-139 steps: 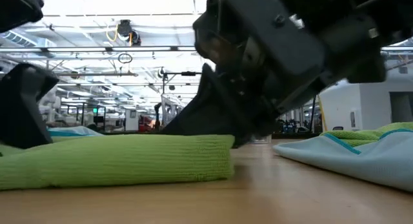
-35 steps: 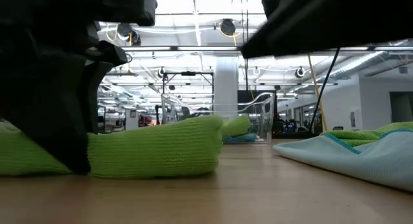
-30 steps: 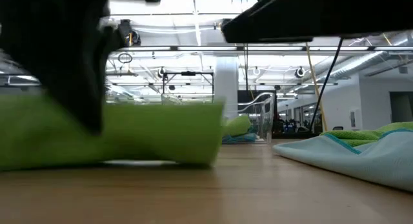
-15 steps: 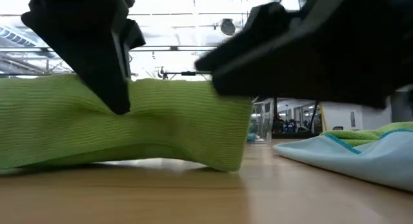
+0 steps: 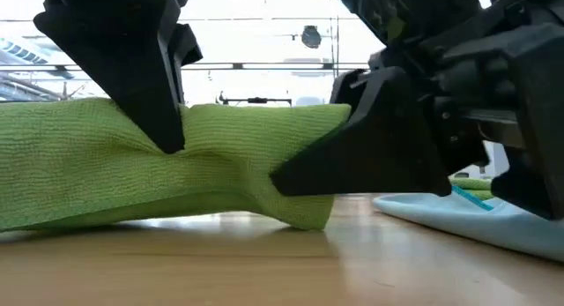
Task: Fold microfiber towels
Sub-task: Stack the folded left green microfiber cloth on top of the other green microfiber cloth in the transparent bin
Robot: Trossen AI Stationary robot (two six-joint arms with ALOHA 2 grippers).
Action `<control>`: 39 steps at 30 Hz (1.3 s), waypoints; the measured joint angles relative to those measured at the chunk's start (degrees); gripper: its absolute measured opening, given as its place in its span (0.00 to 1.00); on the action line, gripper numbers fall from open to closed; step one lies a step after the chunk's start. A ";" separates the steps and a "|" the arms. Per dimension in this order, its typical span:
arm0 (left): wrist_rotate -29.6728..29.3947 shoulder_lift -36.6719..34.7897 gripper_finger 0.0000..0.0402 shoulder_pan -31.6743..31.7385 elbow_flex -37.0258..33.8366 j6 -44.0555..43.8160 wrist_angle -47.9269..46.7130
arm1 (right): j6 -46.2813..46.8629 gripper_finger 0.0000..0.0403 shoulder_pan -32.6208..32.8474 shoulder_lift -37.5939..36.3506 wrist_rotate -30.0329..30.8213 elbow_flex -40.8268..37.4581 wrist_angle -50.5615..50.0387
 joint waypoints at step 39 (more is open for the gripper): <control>-5.86 3.98 0.04 -1.73 -0.81 -2.40 1.88 | 11.92 0.03 -3.10 0.02 -9.25 0.00 -1.63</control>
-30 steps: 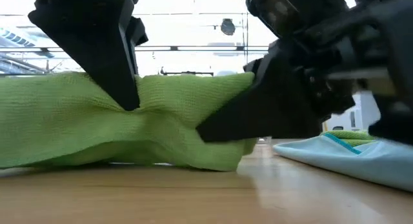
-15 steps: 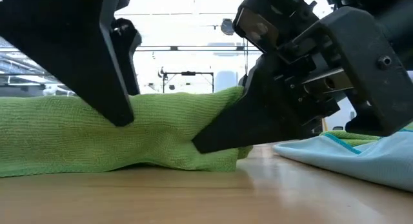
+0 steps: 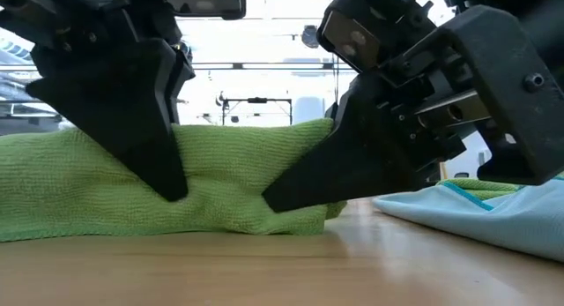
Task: Fold microfiber towels
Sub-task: Stack the folded left green microfiber cloth on top of the other green microfiber cloth in the transparent bin
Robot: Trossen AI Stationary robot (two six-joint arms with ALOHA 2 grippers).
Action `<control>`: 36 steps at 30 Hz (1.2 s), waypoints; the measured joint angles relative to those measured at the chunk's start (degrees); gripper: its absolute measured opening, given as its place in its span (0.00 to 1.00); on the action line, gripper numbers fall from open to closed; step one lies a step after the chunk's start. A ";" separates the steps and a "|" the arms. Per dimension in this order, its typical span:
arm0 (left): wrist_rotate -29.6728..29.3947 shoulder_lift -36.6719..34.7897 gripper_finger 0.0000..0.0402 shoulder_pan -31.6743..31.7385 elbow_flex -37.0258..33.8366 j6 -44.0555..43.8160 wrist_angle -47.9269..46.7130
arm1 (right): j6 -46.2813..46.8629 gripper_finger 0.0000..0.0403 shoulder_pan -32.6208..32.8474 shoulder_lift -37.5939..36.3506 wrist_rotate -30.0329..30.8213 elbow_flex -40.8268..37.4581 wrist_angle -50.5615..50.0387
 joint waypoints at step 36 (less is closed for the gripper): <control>-25.84 -15.64 0.04 33.49 0.07 66.49 17.62 | 3.02 0.43 6.71 -50.03 28.81 -12.83 -51.52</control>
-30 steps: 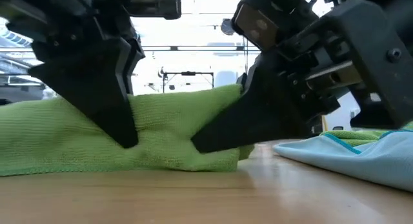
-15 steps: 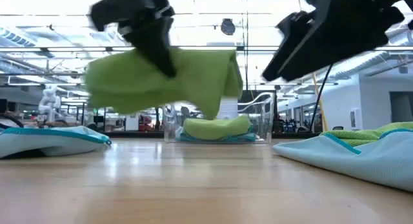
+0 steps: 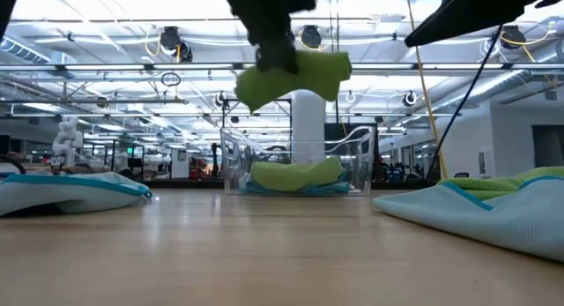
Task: Fold microfiber towels
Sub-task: Stack the folded left green microfiber cloth on top of the other green microfiber cloth in the transparent bin
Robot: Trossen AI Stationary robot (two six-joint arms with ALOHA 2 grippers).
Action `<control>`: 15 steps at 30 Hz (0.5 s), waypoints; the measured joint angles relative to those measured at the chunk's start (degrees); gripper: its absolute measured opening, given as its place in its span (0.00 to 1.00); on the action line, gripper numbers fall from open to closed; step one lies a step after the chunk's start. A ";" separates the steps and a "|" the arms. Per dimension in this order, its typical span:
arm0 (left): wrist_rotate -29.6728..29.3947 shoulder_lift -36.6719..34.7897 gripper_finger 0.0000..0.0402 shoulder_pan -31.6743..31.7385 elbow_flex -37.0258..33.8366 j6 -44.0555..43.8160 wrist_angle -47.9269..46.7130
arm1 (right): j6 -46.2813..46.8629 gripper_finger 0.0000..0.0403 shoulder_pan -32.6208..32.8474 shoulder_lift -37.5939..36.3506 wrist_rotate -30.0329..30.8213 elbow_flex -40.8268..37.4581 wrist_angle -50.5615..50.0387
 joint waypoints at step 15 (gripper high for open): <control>-4.14 11.82 0.03 5.73 0.02 8.91 9.07 | 5.94 0.42 0.00 -15.40 1.32 -13.11 4.88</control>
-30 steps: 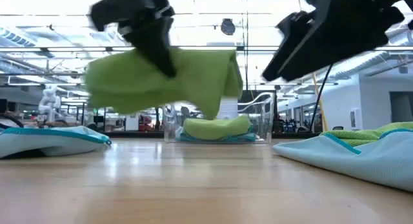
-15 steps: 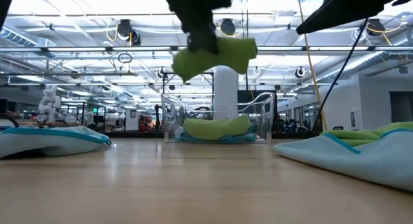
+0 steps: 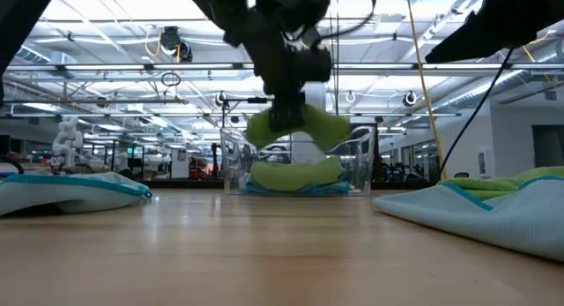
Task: Fold microfiber towels
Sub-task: Stack the folded left green microfiber cloth on top of the other green microfiber cloth in the transparent bin
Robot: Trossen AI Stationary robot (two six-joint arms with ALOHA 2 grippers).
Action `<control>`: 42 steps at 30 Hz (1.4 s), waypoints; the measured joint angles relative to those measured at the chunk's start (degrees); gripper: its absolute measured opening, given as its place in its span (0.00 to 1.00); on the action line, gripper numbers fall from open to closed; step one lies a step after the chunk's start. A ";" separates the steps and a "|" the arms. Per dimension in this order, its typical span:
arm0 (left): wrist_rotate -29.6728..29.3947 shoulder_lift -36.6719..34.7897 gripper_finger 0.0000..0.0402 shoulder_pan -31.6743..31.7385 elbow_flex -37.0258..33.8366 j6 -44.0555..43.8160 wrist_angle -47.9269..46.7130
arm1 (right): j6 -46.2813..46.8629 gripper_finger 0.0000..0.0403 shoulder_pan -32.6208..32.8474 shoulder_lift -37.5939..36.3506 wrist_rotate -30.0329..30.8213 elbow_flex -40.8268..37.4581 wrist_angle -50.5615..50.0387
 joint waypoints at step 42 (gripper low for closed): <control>10.02 0.60 0.42 -0.51 -0.02 -8.19 -2.78 | -2.99 0.42 0.00 -0.07 -1.50 -0.07 2.49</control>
